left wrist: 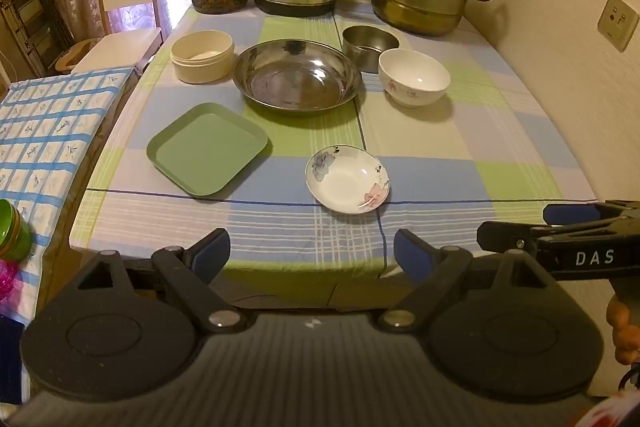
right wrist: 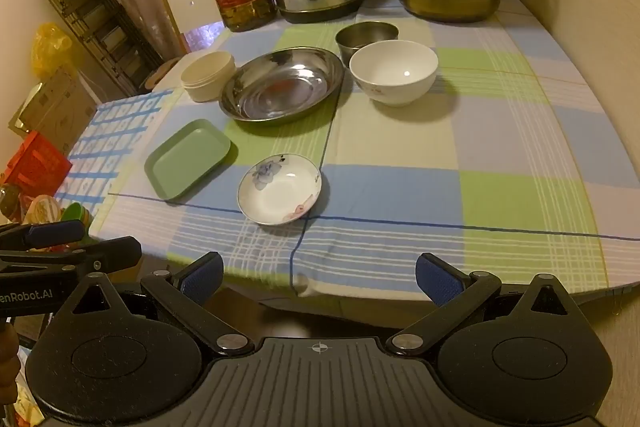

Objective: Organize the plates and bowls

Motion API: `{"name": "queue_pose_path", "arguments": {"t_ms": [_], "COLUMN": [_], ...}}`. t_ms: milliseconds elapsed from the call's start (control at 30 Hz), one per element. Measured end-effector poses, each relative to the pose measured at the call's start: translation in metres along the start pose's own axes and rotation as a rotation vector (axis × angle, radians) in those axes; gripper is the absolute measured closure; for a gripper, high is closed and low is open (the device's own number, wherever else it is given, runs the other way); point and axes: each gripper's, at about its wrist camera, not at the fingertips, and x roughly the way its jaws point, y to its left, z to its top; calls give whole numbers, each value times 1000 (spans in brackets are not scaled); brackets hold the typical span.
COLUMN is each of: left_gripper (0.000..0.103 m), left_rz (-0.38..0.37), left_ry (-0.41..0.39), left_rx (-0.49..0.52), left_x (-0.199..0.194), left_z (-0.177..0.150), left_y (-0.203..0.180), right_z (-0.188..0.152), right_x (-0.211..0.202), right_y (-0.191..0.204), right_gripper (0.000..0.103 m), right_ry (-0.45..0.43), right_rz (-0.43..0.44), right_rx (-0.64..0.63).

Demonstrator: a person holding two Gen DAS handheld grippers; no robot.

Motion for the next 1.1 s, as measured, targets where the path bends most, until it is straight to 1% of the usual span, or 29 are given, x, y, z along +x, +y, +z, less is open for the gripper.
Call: {"name": "queue_pose_path", "arguments": {"t_ms": [1100], "left_gripper": [15], "left_rz": [-8], "left_ry": [13], "left_rx": [-12], "left_x": [8], "left_z": [-3], "left_y": [2], "right_z": [1], "right_x": [2], "right_y": [2], "right_gripper": [1], "right_ry": [3], "right_rz": [-6], "right_rx": [-4]}}
